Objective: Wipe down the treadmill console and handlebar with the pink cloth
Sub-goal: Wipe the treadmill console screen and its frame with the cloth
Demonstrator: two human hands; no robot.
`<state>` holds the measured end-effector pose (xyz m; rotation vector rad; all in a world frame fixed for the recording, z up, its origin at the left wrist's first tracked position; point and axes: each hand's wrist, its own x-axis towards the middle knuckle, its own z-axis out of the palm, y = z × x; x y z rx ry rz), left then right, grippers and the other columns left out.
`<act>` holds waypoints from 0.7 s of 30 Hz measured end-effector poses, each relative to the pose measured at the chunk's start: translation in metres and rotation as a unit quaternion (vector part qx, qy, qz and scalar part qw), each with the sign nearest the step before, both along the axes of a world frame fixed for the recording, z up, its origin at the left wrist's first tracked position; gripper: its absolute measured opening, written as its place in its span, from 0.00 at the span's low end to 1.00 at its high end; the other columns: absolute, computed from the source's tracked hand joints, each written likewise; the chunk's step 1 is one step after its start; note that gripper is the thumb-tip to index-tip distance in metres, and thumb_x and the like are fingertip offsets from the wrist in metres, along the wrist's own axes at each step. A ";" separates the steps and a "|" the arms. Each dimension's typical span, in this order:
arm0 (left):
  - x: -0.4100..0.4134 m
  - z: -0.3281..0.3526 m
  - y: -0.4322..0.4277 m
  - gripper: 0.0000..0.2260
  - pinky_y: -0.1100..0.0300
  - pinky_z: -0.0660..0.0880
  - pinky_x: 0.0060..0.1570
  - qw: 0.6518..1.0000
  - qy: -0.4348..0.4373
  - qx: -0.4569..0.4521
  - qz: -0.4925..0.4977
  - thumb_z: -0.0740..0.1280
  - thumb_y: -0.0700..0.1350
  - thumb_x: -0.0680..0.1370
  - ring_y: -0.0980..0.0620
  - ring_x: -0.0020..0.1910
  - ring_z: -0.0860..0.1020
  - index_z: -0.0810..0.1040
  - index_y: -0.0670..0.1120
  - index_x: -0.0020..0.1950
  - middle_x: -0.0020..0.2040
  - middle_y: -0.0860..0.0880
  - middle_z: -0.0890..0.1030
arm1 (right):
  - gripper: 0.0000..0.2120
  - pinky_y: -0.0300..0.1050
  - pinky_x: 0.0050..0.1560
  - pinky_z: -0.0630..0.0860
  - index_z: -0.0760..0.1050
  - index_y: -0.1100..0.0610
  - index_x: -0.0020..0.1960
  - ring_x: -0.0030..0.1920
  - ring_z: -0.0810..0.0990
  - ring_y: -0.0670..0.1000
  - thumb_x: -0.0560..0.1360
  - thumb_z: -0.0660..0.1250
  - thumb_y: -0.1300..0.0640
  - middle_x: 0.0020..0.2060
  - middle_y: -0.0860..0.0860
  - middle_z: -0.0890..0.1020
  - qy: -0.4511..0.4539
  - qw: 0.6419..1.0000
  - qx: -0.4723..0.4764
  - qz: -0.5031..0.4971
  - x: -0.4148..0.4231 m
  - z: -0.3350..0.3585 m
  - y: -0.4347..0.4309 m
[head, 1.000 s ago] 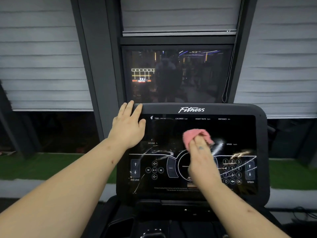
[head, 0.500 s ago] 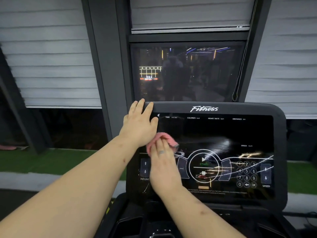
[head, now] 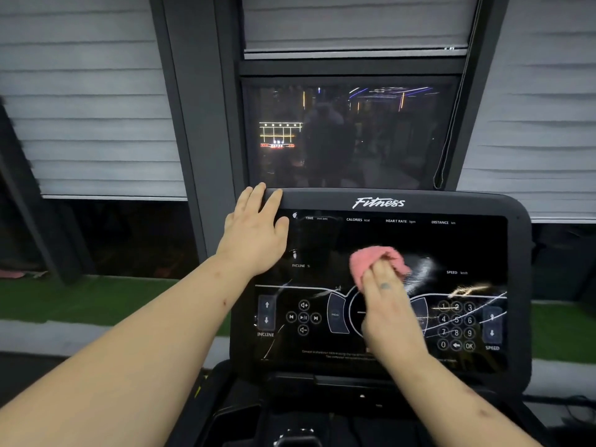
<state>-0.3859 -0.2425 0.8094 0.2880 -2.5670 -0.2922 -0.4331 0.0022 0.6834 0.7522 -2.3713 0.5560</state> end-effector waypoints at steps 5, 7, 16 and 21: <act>-0.001 0.000 0.003 0.26 0.42 0.52 0.79 1.000 -0.001 -0.005 0.003 0.52 0.56 0.85 0.48 0.82 0.44 0.53 0.54 0.83 0.84 0.50 0.48 | 0.42 0.61 0.78 0.58 0.64 0.68 0.74 0.77 0.59 0.65 0.59 0.62 0.74 0.74 0.65 0.64 -0.029 0.996 -0.062 -0.055 0.006 0.001 -0.024; 0.000 0.000 0.002 0.26 0.42 0.52 0.79 1.000 0.000 -0.002 0.000 0.52 0.56 0.85 0.49 0.82 0.43 0.53 0.54 0.83 0.84 0.50 0.48 | 0.40 0.60 0.79 0.58 0.64 0.66 0.74 0.78 0.59 0.63 0.61 0.63 0.72 0.75 0.64 0.65 -0.020 0.998 -0.048 -0.022 0.015 0.000 -0.051; 0.011 -0.002 -0.016 0.25 0.52 0.48 0.80 0.998 0.012 0.032 -0.058 0.54 0.51 0.86 0.54 0.82 0.44 0.53 0.53 0.84 0.84 0.53 0.48 | 0.38 0.59 0.76 0.62 0.62 0.62 0.79 0.79 0.60 0.59 0.69 0.61 0.68 0.79 0.60 0.63 0.019 0.987 0.104 0.118 0.009 0.026 -0.072; 0.027 -0.006 -0.038 0.25 0.57 0.50 0.77 0.995 0.011 0.095 -0.038 0.54 0.50 0.87 0.54 0.82 0.51 0.53 0.52 0.84 0.84 0.53 0.52 | 0.38 0.57 0.77 0.60 0.64 0.62 0.77 0.79 0.58 0.58 0.67 0.64 0.71 0.78 0.58 0.63 0.054 0.996 0.031 0.057 -0.026 0.085 -0.093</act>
